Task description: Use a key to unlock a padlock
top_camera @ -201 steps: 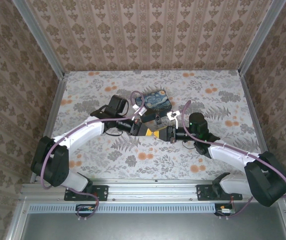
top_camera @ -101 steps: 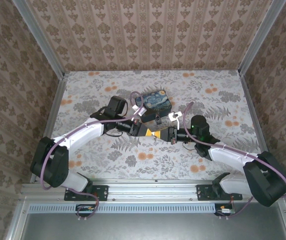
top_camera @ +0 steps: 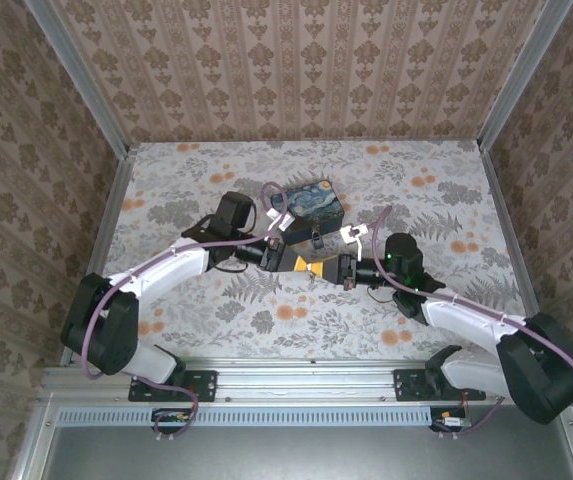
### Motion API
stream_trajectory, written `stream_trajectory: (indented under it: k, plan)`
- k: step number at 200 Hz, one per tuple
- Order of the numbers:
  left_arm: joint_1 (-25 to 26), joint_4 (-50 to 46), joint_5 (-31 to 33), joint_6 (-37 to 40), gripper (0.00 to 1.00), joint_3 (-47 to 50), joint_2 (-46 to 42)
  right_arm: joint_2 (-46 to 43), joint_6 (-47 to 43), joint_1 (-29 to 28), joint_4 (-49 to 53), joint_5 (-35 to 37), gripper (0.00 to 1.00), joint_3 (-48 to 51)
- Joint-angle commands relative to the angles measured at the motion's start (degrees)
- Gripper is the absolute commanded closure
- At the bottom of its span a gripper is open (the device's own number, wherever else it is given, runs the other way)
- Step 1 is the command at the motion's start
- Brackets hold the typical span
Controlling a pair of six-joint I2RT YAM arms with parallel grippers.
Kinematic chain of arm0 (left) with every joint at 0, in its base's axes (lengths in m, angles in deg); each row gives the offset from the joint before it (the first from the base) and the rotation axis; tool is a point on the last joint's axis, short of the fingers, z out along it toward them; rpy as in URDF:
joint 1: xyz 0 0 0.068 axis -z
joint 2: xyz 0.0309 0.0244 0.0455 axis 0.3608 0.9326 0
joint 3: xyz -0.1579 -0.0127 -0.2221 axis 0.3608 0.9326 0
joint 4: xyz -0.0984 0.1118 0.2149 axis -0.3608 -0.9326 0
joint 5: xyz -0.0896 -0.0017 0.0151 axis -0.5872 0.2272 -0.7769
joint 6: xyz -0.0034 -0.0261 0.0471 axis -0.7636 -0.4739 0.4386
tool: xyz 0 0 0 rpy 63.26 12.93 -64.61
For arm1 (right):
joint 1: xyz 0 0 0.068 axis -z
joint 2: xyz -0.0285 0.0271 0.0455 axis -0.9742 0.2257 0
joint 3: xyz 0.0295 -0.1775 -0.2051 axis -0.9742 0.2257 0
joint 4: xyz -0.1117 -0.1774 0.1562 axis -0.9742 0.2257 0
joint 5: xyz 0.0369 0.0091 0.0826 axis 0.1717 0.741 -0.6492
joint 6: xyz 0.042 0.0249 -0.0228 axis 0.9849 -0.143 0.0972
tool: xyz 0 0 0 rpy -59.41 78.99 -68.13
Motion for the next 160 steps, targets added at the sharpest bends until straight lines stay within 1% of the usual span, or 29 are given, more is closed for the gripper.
stream_trajectory:
  k: [1,9,21,39,50,57,67,70,71,72,75,83,93,106,115,123,140,160]
  plan:
    - [-1.5,-1.8,6.7,2.3,0.65,-0.3,-0.4,-4.1,-6.5,-0.2,8.7,3.3,1.0,-1.2]
    - [-2.0,-2.0,7.8,2.6,0.59,-0.6,-0.7,-4.6,-7.3,0.8,11.7,4.6,1.0,-1.3]
    - [-2.5,-2.9,9.9,3.2,0.53,-1.6,-0.9,-5.2,-7.7,2.7,15.0,6.0,1.0,-1.4]
    - [-2.6,-3.5,13.7,3.1,0.48,-3.2,-0.7,-6.4,-7.8,5.5,18.5,8.7,1.0,-1.1]
    - [-2.3,-3.7,17.9,2.1,0.47,-3.9,0.0,-7.5,-8.5,6.7,21.7,11.1,1.0,-1.3]
    - [-1.8,-4.0,21.7,1.2,0.47,-4.4,0.5,-8.2,-9.2,7.1,24.7,13.4,1.0,-1.8]
    - [-0.2,-4.4,30.9,-0.9,0.47,-4.7,1.3,-9.2,-10.0,7.5,28.3,17.0,1.0,-2.5]
    - [0.6,-4.3,33.4,-1.4,0.46,-4.9,1.7,-9.5,-10.1,7.6,29.4,18.4,1.0,-2.6]
    - [0.9,-4.3,33.4,-1.6,0.46,-4.9,1.8,-9.6,-10.1,7.6,29.8,18.9,1.0,-2.7]
    - [1.2,-4.2,35.4,-1.7,0.46,-4.9,1.9,-9.6,-10.2,7.7,30.2,19.4,1.0,-2.8]
    - [2.2,-4.4,37.1,-2.4,0.46,-5.2,2.2,-9.9,-10.2,7.8,31.2,20.9,1.0,-3.0]
    - [4.5,-4.8,45.1,-4.8,0.45,-5.8,3.6,-10.7,-10.3,8.2,33.2,24.1,1.0,-3.2]
    - [6.8,-4.3,52.7,-9.1,0.45,-6.4,6.0,-11.5,-10.1,8.5,35.6,28.5,1.0,-3.7]
    - [8.8,-1.0,60.2,-15.4,0.45,-6.2,9.0,-12.0,-10.1,9.2,38.6,33.1,1.0,-4.7]
    - [10.0,2.2,63.9,-18.3,0.45,-6.4,11.2,-11.9,-10.2,9.7,40.4,34.9,1.0,-5.3]
    - [11.3,2.8,67.6,-20.4,0.44,-7.7,13.4,-11.7,-10.3,10.0,41.5,35.9,1.0,-5.9]
    - [14.1,2.2,74.0,-22.6,0.43,-12.3,18.5,-12.0,-10.2,10.6,43.1,38.1,1.0,-6.4]
    - [15.9,2.9,78.1,-25.5,0.41,-16.4,23.8,-13.1,-10.3,11.1,44.1,40.6,1.0,-6.3]
